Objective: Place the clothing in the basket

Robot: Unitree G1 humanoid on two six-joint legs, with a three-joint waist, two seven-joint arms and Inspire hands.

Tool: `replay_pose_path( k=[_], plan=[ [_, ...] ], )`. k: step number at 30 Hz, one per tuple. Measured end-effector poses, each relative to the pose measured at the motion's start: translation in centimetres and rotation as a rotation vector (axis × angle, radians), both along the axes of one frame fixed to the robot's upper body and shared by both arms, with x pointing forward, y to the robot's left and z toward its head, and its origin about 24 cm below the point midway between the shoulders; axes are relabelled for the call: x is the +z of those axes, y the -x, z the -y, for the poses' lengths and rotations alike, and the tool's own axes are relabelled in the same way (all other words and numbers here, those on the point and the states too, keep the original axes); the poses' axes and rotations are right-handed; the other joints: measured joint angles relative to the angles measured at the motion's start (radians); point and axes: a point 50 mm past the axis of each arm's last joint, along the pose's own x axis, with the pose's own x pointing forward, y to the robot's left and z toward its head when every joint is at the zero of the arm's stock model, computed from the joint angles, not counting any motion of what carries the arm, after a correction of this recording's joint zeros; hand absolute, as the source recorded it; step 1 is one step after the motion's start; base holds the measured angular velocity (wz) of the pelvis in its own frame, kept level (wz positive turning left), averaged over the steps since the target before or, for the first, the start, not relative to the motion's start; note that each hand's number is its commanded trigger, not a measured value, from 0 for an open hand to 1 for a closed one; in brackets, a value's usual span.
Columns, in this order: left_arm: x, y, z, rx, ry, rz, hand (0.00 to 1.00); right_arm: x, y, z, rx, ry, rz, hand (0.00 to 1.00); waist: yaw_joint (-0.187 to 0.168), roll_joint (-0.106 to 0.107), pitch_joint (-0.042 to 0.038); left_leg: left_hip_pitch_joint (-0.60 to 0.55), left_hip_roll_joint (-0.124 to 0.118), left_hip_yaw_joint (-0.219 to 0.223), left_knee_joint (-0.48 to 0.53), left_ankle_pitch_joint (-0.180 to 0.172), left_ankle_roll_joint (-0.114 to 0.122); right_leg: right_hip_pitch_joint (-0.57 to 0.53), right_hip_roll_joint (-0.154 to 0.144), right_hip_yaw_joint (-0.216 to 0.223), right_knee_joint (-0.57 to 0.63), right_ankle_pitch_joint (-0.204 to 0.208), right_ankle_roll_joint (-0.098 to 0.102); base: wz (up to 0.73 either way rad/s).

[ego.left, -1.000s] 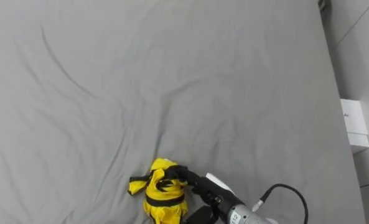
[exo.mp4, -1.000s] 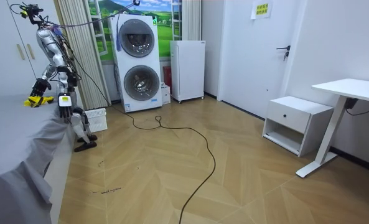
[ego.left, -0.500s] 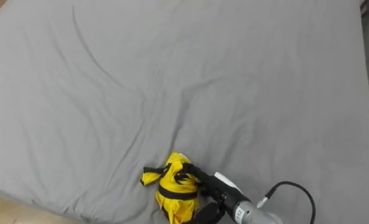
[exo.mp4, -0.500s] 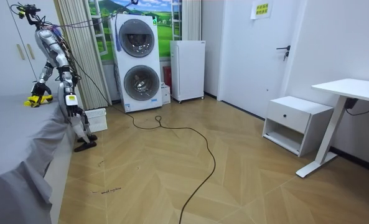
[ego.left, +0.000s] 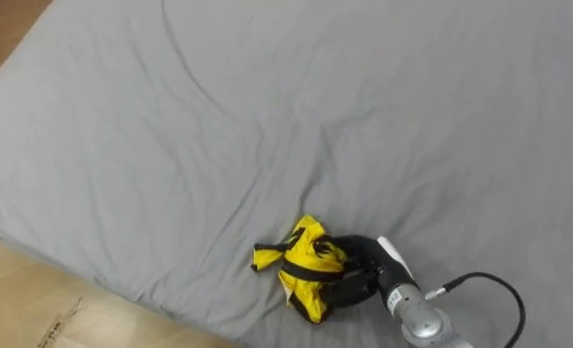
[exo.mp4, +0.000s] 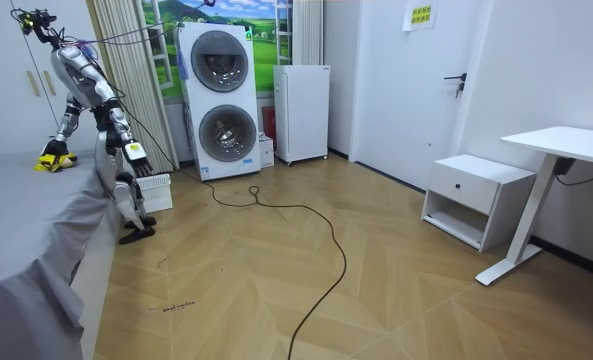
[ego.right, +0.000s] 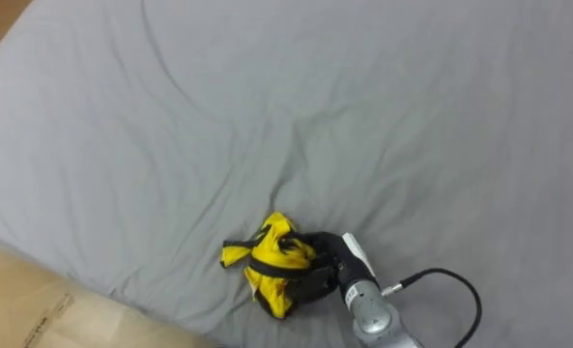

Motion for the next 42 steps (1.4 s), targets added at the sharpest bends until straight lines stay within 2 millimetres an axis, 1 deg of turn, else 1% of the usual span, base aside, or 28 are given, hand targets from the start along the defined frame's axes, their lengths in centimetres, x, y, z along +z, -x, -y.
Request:
replay_pose_path(
  k=[1, 6, 11, 12, 14, 17, 20, 21, 23, 25, 26, 27, 28, 29, 30, 31, 32, 33, 34, 35, 36, 37, 38, 39, 42],
  plan=[
    [0.0, -0.1, 0.1, -0.011, 0.003, 0.000, 0.00, 0.0, -0.2, 0.0, -0.013, 0.004, 0.003, 1.00, 0.000, 0.005, 0.0015, 0.000, 0.000, 0.000, -0.001, 0.000, 0.000, -0.001, 0.000, 0.000, 0.000, 0.000, 0.000, 0.00],
    [0.0, -0.2, 0.2, -0.019, 0.003, -0.002, 0.00, -0.1, -0.3, 0.0, -0.052, -0.004, -0.004, 1.00, -0.001, 0.006, 0.0010, 0.000, -0.001, -0.002, -0.006, 0.001, 0.001, -0.002, -0.002, 0.000, -0.002, -0.001, 0.001, 0.00],
    [-0.1, -0.3, 0.3, -0.018, 0.005, -0.005, 0.00, -0.3, -0.1, 0.2, -0.075, -0.014, -0.011, 1.00, -0.004, 0.003, -0.0005, 0.005, -0.002, 0.000, -0.010, 0.003, 0.004, 0.000, -0.006, 0.000, 0.002, -0.001, 0.002, 0.00],
    [-0.1, -0.2, 0.3, -0.018, 0.003, -0.008, 0.00, -0.4, 0.0, 0.4, -0.079, -0.009, -0.011, 1.00, -0.005, 0.000, -0.0020, 0.013, -0.002, 0.002, -0.020, 0.005, 0.005, 0.001, -0.007, 0.003, 0.002, -0.001, 0.002, 0.00],
    [-0.1, -0.2, 0.3, -0.018, -0.001, -0.012, 0.00, -0.4, 0.0, 0.4, -0.079, -0.009, -0.011, 1.00, -0.009, -0.002, -0.0026, 0.023, -0.005, 0.003, -0.032, 0.012, 0.006, 0.007, -0.009, 0.003, 0.002, -0.002, 0.003, 0.02],
    [0.0, -0.2, 0.2, -0.021, -0.006, -0.012, 0.00, -0.6, 0.2, 0.6, -0.085, -0.009, -0.016, 1.00, -0.030, -0.004, -0.0023, 0.042, -0.014, 0.000, -0.058, 0.031, 0.009, 0.019, -0.017, -0.004, 0.000, -0.004, 0.007, 0.12],
    [0.0, -0.4, 0.2, -0.036, -0.028, -0.006, 0.00, -0.8, 0.7, 1.1, -0.101, -0.012, -0.029, 1.00, -0.031, -0.009, -0.0037, 0.065, -0.018, 0.008, -0.063, 0.032, 0.010, 0.039, -0.023, -0.005, 0.000, -0.007, 0.011, 0.02],
    [0.0, -0.4, 0.2, -0.039, -0.029, -0.005, 0.00, -1.0, 1.0, 1.2, -0.116, -0.019, -0.035, 1.00, -0.031, -0.012, -0.0045, 0.078, -0.017, 0.021, -0.070, 0.032, 0.010, 0.048, -0.025, -0.004, 0.000, -0.008, 0.013, -0.06],
    [0.0, -0.5, 0.1, -0.041, -0.030, -0.002, 0.00, -1.0, 1.2, 1.5, -0.148, -0.036, -0.039, 1.00, -0.041, -0.017, -0.0058, 0.092, -0.017, 0.028, -0.076, 0.033, 0.012, 0.059, -0.027, -0.001, 0.000, -0.009, 0.016, -0.03],
    [0.1, -0.6, 0.1, -0.033, -0.036, 0.004, 0.00, -0.8, 1.4, 2.2, -0.190, -0.050, -0.027, 1.00, -0.067, -0.023, -0.0052, 0.129, -0.019, 0.039, -0.090, 0.033, 0.016, 0.088, -0.029, 0.003, -0.002, -0.011, 0.021, -0.02],
    [0.1, -0.6, 0.1, -0.033, -0.038, 0.008, 0.00, -0.7, 1.5, 2.5, -0.194, -0.045, -0.020, 1.00, -0.073, -0.025, -0.0049, 0.138, -0.019, 0.044, -0.092, 0.033, 0.016, 0.095, -0.030, 0.006, -0.001, -0.012, 0.023, -0.15],
    [0.2, -0.7, 0.1, -0.033, -0.044, 0.015, 0.00, -0.5, 1.5, 3.2, -0.201, -0.036, -0.005, 1.00, -0.087, -0.029, -0.0051, 0.155, -0.019, 0.054, -0.093, 0.033, 0.016, 0.109, -0.031, 0.012, -0.002, -0.012, 0.024, -0.24],
    [0.2, -0.9, -0.1, -0.027, -0.053, 0.026, 0.00, -0.2, 1.6, 3.9, -0.212, -0.028, 0.011, 1.00, -0.100, -0.038, -0.0100, 0.170, -0.018, 0.059, -0.097, 0.033, 0.016, 0.117, -0.032, 0.025, -0.001, -0.012, 0.024, -0.24],
    [0.3, -1.0, -0.1, -0.017, -0.054, 0.035, 0.00, 0.0, 1.5, 4.3, -0.229, -0.030, 0.021, 1.00, -0.110, -0.041, -0.0099, 0.178, -0.018, 0.061, -0.100, 0.033, 0.016, 0.123, -0.031, 0.028, -0.001, -0.012, 0.024, -0.23],
    [0.4, -1.5, -0.2, 0.002, -0.058, 0.058, 0.00, 0.6, 1.5, 5.1, -0.277, -0.040, 0.052, 1.00, -0.129, -0.046, -0.0118, 0.200, -0.017, 0.076, -0.110, 0.033, 0.016, 0.137, -0.031, 0.035, 0.000, -0.013, 0.025, -0.18],
    [0.4, -1.7, -0.2, 0.013, -0.059, 0.070, 0.00, 0.8, 1.5, 5.5, -0.297, -0.041, 0.068, 1.00, -0.136, -0.049, -0.0117, 0.214, -0.016, 0.085, -0.117, 0.033, 0.017, 0.146, -0.031, 0.041, 0.000, -0.013, 0.025, -0.30],
    [0.5, -2.3, -0.3, 0.018, -0.068, 0.095, 0.00, 1.5, 1.6, 6.1, -0.321, -0.042, 0.102, 1.00, -0.140, -0.054, -0.0134, 0.242, -0.015, 0.093, -0.130, 0.034, 0.018, 0.162, -0.031, 0.057, 0.000, -0.015, 0.028, -0.40],
    [0.6, -3.0, -0.3, 0.022, -0.071, 0.131, 0.00, 2.3, 1.6, 6.6, -0.333, -0.044, 0.145, 1.00, -0.148, -0.060, -0.0115, 0.266, -0.014, 0.109, -0.138, 0.034, 0.018, 0.178, -0.031, 0.071, -0.001, -0.016, 0.029, -0.43],
    [0.8, -3.7, -0.3, 0.024, -0.073, 0.167, 0.00, 3.2, 1.5, 7.0, -0.343, -0.058, 0.188, 1.00, -0.164, -0.065, -0.0114, 0.286, -0.014, 0.114, -0.142, 0.034, 0.018, 0.189, -0.030, 0.085, -0.001, -0.017, 0.030, -0.35],
    [0.9, -4.0, -0.4, 0.026, -0.073, 0.181, 0.00, 3.5, 1.3, 7.1, -0.353, -0.068, 0.205, 1.00, -0.170, -0.067, -0.0115, 0.298, -0.014, 0.117, -0.146, 0.033, 0.018, 0.194, -0.029, 0.095, 0.000, -0.017, 0.030, -0.39],
    [0.9, -4.2, -0.3, 0.046, -0.064, 0.179, 0.00, 4.1, 1.3, 7.3, -0.371, -0.081, 0.232, 1.00, -0.177, -0.069, -0.0130, 0.321, -0.012, 0.130, -0.155, 0.033, 0.018, 0.207, -0.028, 0.113, 0.001, -0.017, 0.030, -0.38],
    [0.7, -4.0, -0.2, 0.083, -0.053, 0.165, 0.00, 4.6, 1.2, 7.5, -0.384, -0.091, 0.255, 1.00, -0.197, -0.069, -0.0131, 0.338, -0.011, 0.137, -0.162, 0.033, 0.018, 0.217, -0.027, 0.123, 0.001, -0.017, 0.031, -0.30],
    [0.7, -3.7, -0.2, 0.088, -0.052, 0.157, 0.00, 4.8, 1.3, 7.6, -0.389, -0.095, 0.265, 1.00, -0.205, -0.069, -0.0129, 0.344, -0.012, 0.138, -0.163, 0.033, 0.018, 0.220, -0.027, 0.129, 0.002, -0.017, 0.032, -0.16],
    [0.6, -3.3, -0.2, 0.092, -0.053, 0.145, 0.00, 5.0, 1.4, 7.9, -0.399, -0.095, 0.275, 1.00, -0.220, -0.071, -0.0125, 0.354, -0.012, 0.139, -0.166, 0.033, 0.018, 0.225, -0.023, 0.144, 0.004, -0.018, 0.034, -0.13],
    [0.5, -2.9, -0.2, 0.104, -0.042, 0.129, 0.00, 5.3, 1.4, 8.9, -0.439, -0.084, 0.287, 1.00, -0.226, -0.068, -0.0118, 0.380, -0.010, 0.147, -0.171, 0.031, 0.020, 0.224, -0.021, 0.176, 0.019, -0.018, 0.037, -0.26]
  ],
)
